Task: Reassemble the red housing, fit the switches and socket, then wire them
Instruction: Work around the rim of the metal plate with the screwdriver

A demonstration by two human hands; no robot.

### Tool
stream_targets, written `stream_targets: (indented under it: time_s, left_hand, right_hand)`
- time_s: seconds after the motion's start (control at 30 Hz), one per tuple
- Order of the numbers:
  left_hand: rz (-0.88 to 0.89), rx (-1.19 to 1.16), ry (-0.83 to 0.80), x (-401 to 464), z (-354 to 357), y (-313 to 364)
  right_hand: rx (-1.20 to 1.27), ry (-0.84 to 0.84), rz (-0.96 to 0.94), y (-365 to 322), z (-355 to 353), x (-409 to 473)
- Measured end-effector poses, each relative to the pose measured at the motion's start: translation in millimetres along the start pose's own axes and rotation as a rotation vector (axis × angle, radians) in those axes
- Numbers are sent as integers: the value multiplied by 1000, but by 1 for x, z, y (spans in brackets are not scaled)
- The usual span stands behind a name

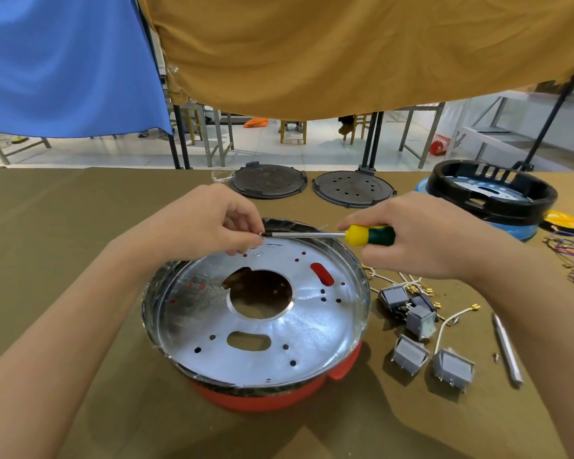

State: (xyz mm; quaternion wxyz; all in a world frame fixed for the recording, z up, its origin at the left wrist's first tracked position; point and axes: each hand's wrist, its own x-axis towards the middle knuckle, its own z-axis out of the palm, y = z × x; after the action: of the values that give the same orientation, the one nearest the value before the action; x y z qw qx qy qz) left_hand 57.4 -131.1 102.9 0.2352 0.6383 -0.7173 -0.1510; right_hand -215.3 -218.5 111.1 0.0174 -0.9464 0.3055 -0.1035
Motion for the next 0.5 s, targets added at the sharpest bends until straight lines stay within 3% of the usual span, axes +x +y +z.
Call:
stream_targets:
  time_s: [0.23,0.5]
  left_hand:
    - [-4,33,2,-1,0,2]
    - [3,363,-27,-1,4,11]
  right_hand:
    - [12,-34,26,-1,0,0]
    - [-146,10,-20,-11,1,2]
